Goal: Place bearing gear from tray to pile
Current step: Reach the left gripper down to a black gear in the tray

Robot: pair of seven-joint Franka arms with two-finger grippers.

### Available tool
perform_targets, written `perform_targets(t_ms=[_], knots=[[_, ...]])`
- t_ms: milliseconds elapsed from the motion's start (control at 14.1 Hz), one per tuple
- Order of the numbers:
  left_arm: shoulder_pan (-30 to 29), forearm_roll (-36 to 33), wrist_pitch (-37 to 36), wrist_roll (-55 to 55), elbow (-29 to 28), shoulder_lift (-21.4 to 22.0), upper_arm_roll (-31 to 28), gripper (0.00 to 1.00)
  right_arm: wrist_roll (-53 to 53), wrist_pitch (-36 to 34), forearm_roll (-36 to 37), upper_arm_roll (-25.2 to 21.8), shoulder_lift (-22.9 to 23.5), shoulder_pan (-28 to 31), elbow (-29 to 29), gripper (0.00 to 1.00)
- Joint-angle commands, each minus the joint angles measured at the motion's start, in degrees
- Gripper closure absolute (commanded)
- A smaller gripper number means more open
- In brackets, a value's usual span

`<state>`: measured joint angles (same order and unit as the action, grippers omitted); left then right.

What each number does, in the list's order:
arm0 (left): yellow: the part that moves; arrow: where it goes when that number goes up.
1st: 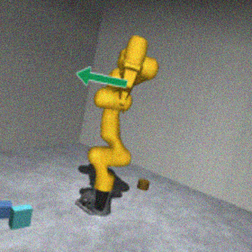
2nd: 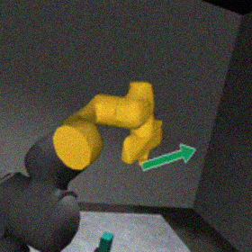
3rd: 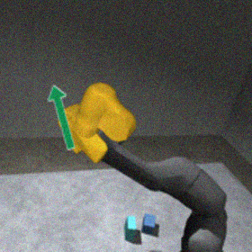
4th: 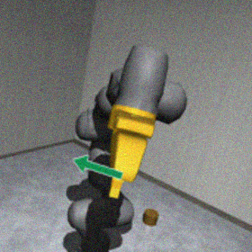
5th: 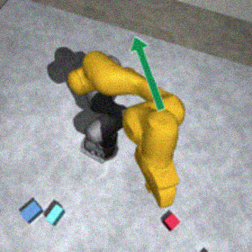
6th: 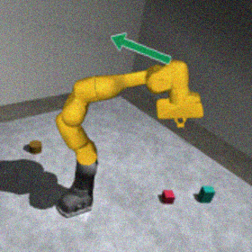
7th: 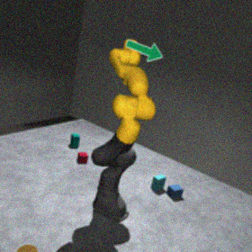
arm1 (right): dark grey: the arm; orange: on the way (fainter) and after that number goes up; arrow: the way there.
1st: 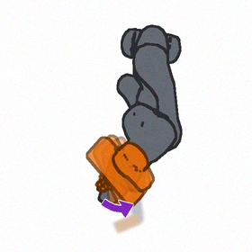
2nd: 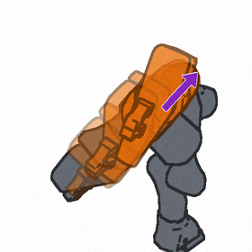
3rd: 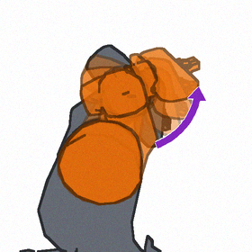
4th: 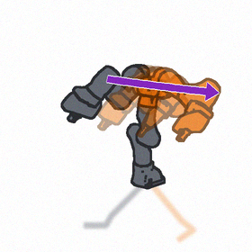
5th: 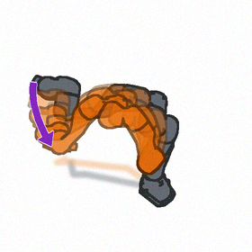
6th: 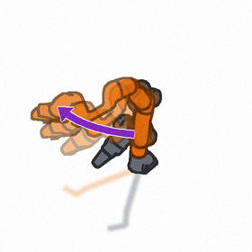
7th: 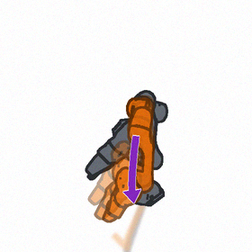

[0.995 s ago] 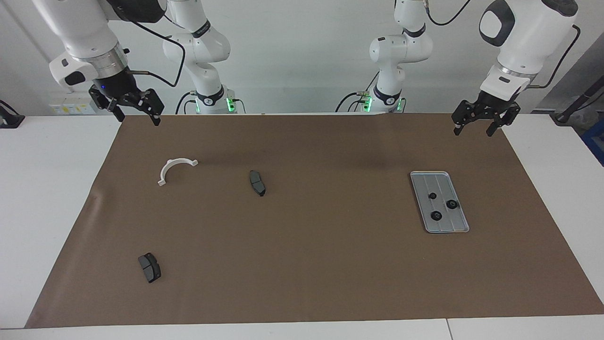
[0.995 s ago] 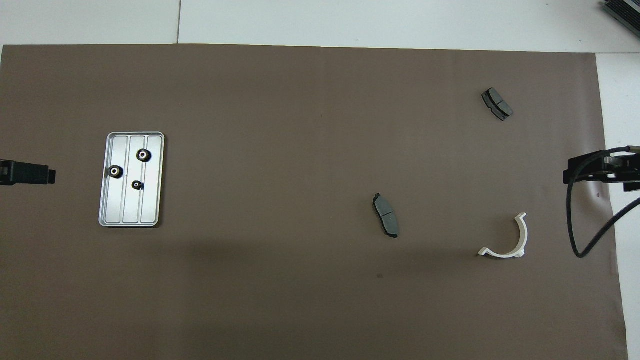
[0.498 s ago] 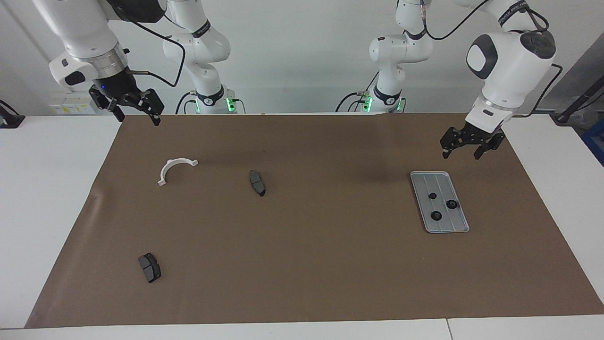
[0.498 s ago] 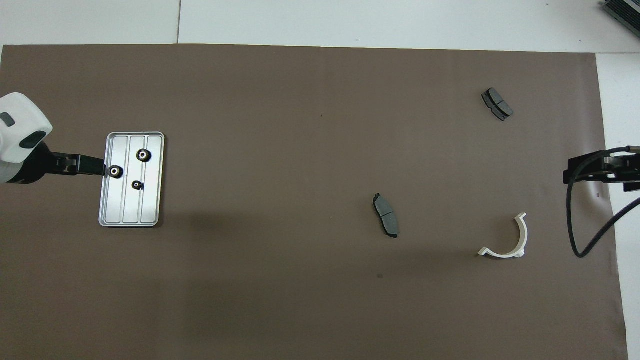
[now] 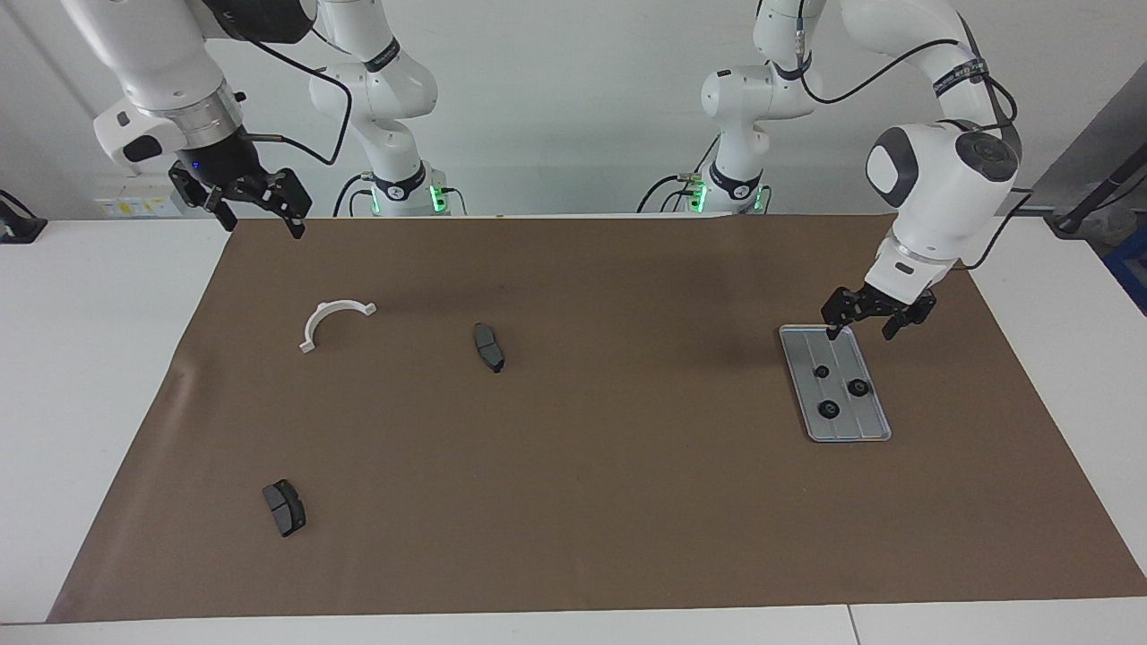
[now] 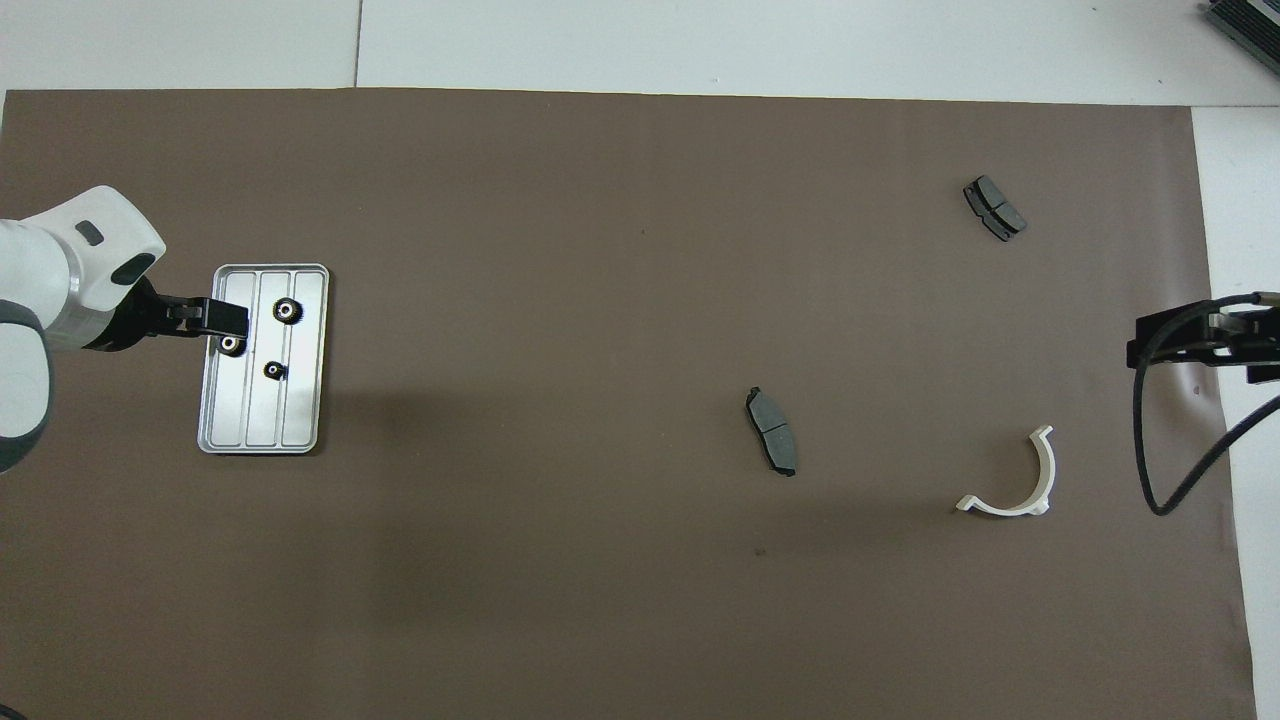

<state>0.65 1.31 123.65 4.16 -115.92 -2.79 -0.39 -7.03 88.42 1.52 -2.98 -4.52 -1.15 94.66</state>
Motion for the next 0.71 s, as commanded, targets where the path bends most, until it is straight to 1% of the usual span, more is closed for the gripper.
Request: perform_targets(t_ms=[0, 142, 284, 427, 640], knots=[[-0.12, 0.19, 5.8, -0.73, -5.88, 1.38, -0.31, 0.0, 1.67, 0.62, -0.81, -0.01, -0.75, 0.18, 0.88, 0.0], [0.05, 0.19, 9.66, -1.34, -8.17, 0.68, -0.31, 0.0, 1.67, 0.62, -0.81, -0.01, -0.84, 0.18, 0.79, 0.0], [0.23, 0.28, 10.82, -2.66, -8.27, -0.9, -0.31, 0.0, 1.67, 0.62, -0.81, -0.01, -0.84, 0.18, 0.88, 0.0], [0.4, 0.28, 13.45, -4.07, -8.27, -3.18, -0.31, 0.0, 1.67, 0.62, -0.81, -0.01, -0.76, 0.18, 0.88, 0.0], [0.41, 0.28, 14.96, -4.16, -8.36, -4.77, -0.22, 0.0, 1.67, 0.62, -0.81, -0.01, -0.84, 0.18, 0.79, 0.0]])
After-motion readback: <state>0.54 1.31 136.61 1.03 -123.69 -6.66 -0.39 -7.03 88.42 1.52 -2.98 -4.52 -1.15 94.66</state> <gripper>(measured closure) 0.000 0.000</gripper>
